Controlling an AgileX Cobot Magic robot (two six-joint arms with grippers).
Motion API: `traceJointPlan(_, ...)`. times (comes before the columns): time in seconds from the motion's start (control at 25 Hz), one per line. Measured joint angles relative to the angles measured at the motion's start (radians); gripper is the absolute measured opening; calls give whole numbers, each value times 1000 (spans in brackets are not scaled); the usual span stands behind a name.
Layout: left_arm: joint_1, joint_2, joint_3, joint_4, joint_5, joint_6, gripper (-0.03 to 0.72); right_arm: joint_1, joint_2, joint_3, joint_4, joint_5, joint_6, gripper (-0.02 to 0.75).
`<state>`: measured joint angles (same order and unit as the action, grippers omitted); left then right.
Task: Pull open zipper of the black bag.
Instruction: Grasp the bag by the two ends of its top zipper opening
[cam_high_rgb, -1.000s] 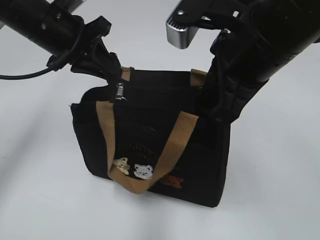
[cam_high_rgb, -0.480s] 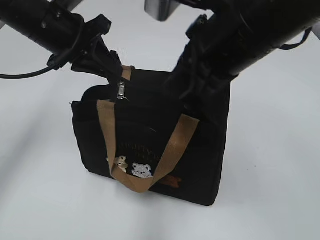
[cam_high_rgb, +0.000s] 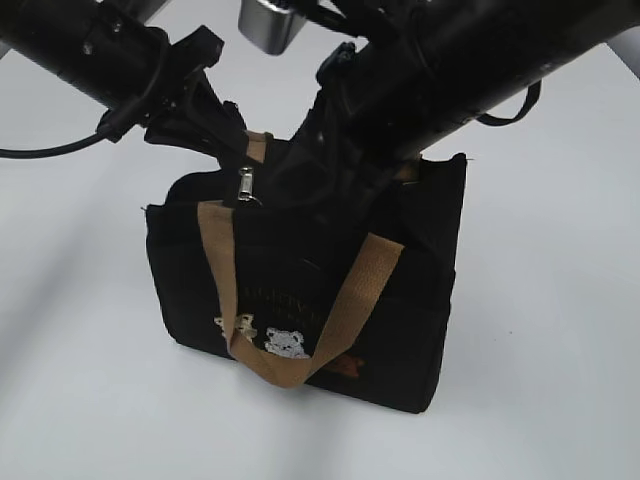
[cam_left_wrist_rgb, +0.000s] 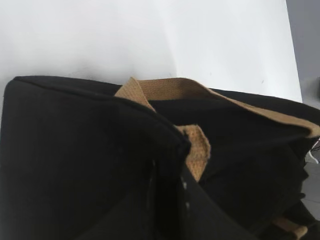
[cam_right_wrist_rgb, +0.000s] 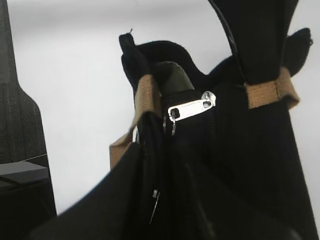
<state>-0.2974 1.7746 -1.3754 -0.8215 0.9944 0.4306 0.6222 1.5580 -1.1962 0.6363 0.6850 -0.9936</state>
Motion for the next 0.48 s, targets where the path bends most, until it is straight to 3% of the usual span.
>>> traceJointPlan(0.48, 0, 0, 0, -7, 2, 0, 28, 0, 61, 0, 132, -16, -123, 204)
